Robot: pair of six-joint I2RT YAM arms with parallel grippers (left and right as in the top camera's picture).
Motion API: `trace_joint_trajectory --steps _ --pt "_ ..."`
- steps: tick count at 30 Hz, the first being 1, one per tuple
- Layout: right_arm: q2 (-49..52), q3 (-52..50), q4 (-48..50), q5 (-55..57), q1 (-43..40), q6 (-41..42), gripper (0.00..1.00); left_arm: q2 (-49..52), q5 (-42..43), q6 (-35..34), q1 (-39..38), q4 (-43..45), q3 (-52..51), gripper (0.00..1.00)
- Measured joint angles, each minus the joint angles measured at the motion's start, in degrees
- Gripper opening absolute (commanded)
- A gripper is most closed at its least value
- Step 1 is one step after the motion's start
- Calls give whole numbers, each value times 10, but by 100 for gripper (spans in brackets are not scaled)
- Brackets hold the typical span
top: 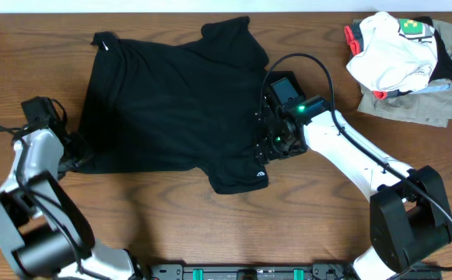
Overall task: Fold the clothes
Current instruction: 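Move the right gripper to the bottom-right hem and grasp it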
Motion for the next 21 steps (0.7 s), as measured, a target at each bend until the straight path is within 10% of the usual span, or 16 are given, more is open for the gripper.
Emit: trace_joint_trajectory --steps 9,14,21 --pt "0 0 -12 0 0 0 72 35 29 9 1 21 0 62" --pt "0 0 -12 0 0 0 72 36 53 9 0 15 0 8" --pt "0 0 -16 0 0 0 72 36 66 11 1 9 0 6"
